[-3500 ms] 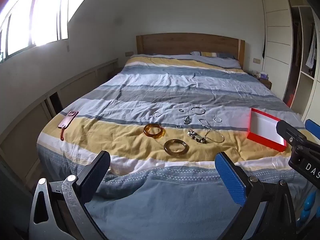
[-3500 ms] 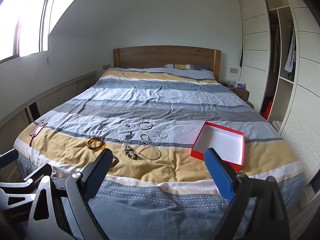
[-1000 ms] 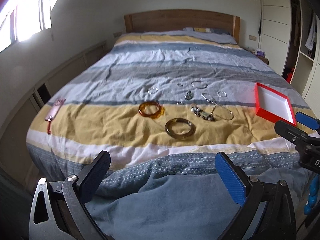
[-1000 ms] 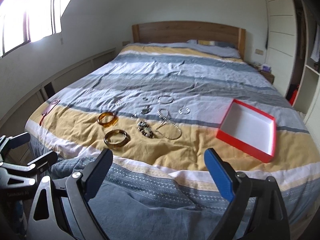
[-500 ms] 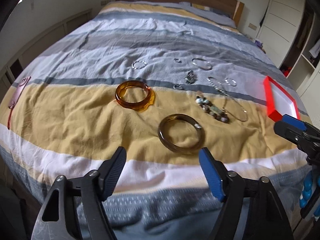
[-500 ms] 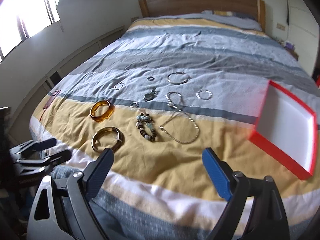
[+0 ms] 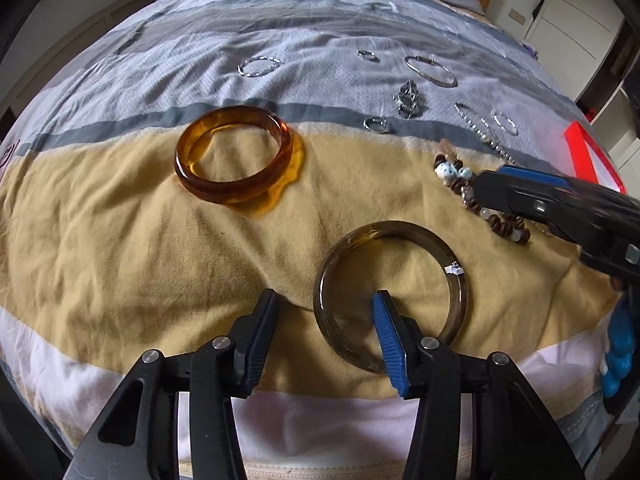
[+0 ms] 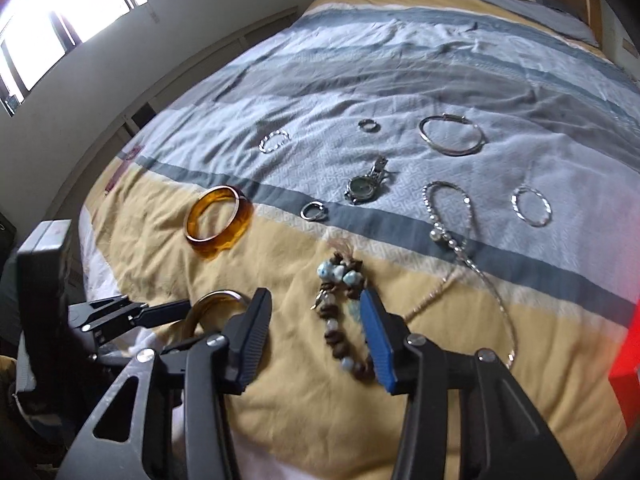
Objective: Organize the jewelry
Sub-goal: 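Grasp the dark brown bangle with the left tool while the right tool grasps the beaded bracelet, then carry both items into the red box and open both tools to release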
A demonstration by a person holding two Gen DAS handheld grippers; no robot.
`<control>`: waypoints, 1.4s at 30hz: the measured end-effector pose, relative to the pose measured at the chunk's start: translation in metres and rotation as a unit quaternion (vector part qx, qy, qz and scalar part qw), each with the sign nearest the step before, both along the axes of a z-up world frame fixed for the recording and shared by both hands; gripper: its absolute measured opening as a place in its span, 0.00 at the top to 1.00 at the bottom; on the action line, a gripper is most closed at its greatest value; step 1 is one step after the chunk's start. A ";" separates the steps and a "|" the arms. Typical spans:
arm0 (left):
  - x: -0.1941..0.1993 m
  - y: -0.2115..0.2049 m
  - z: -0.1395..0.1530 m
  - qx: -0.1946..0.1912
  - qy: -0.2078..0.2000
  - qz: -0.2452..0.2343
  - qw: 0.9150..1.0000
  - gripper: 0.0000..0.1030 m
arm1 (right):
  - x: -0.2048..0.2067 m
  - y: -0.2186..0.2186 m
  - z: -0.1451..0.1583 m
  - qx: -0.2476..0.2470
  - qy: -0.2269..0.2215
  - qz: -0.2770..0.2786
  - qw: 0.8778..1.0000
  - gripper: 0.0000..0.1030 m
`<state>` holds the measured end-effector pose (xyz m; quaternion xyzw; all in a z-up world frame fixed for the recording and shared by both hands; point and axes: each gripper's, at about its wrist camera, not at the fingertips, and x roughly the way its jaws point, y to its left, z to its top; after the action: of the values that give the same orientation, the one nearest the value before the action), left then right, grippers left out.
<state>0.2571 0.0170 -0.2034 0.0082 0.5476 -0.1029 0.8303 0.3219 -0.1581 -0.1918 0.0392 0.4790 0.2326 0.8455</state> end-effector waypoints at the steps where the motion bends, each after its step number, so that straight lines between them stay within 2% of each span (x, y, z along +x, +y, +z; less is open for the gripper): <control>1: 0.000 0.000 -0.001 -0.001 0.001 0.000 1.000 0.54 | 0.004 0.002 -0.005 -0.007 0.005 0.003 1.000 0.57; 3: 0.002 0.001 -0.003 -0.005 0.002 0.000 1.000 0.56 | 0.008 0.007 -0.017 -0.030 0.014 0.009 0.999 0.57; 6: 0.002 0.003 -0.004 -0.015 0.002 0.001 1.000 0.64 | 0.005 0.008 -0.026 -0.033 0.016 0.010 0.999 0.57; 7: 0.001 0.003 -0.003 -0.017 0.001 0.001 1.000 0.69 | 0.003 0.008 -0.026 -0.034 0.014 0.009 0.999 0.63; 8: 0.001 0.003 -0.003 -0.019 0.000 0.001 1.000 0.72 | 0.002 0.008 -0.025 -0.034 0.014 0.008 0.999 0.77; 9: 0.002 0.001 -0.003 -0.019 -0.001 0.002 1.000 0.78 | 0.001 0.007 -0.025 -0.028 0.016 0.005 0.999 0.83; 13: 0.001 0.000 0.000 -0.034 0.000 0.012 0.999 0.91 | -0.011 0.002 -0.022 -0.005 0.022 -0.005 1.000 0.85; 20: -0.022 -0.002 0.020 -0.037 -0.019 0.013 0.999 0.91 | -0.049 -0.010 0.001 0.022 0.007 -0.031 0.999 0.85; 29: -0.057 -0.010 0.068 -0.020 -0.077 0.001 0.997 0.91 | -0.117 -0.044 0.044 0.034 -0.036 -0.077 0.996 0.85; 36: -0.089 -0.031 0.106 -0.013 -0.114 -0.021 0.993 0.91 | -0.166 -0.090 0.076 0.045 -0.081 -0.126 0.988 0.85; 42: -0.108 -0.073 0.124 -0.020 -0.120 -0.055 0.991 0.91 | -0.202 -0.148 0.087 0.052 -0.105 -0.179 0.977 0.85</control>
<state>0.1490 -0.0559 -0.0797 0.0342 0.4408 -0.1576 0.8830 0.1194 -0.3063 -0.1051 0.1436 0.3600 0.1051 0.9158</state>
